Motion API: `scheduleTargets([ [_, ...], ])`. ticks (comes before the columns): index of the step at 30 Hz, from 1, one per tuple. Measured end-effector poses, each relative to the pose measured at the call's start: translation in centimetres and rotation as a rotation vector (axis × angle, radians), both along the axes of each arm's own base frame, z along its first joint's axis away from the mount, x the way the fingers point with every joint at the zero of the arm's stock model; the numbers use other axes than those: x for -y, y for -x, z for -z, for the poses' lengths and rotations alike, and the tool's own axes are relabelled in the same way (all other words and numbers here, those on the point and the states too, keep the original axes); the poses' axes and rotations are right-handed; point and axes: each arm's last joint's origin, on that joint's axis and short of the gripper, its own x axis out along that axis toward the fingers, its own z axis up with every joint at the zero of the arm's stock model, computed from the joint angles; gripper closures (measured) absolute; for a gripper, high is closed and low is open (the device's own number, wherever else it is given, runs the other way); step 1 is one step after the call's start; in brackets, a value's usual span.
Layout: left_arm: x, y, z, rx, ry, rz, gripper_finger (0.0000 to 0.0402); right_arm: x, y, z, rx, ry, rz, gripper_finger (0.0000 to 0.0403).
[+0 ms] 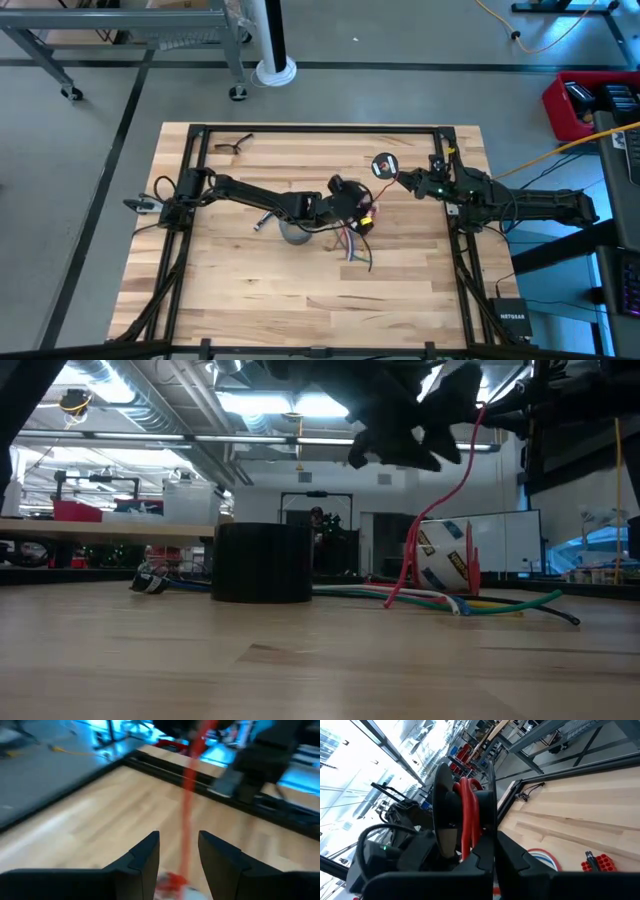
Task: Coil cords
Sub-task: Coil the red wire on the black spool
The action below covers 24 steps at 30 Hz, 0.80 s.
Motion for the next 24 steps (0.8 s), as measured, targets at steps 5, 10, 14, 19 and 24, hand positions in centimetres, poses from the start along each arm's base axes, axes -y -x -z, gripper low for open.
scheduleTargets([
  [5, 0.4, -0.6, 0.8, 0.038, 0.116, 0.103, 0.0273, 0.0, 0.0, 0.0, 0.001, 0.001, 0.000, 0.0400],
  [10, -0.5, -1.0, 2.4, 0.028, 0.146, 0.076, 0.0273, 0.0, 0.0, 0.0, 0.004, 0.001, 0.000, 0.0400],
  [14, -1.1, -1.1, 2.8, 0.015, 0.143, 0.061, 0.0273, 0.0, 0.0, 0.0, 0.004, 0.001, 0.000, 0.0400],
  [19, -1.2, -1.1, 2.8, 0.003, 0.102, 0.066, 0.0273, 0.0, 0.0, -0.1, 0.005, 0.001, 0.000, 0.0400],
  [24, 0.1, -1.3, 2.2, 0.031, 0.046, 0.112, 0.0273, 0.0, 0.0, -0.1, 0.005, 0.001, 0.000, 0.0400],
])
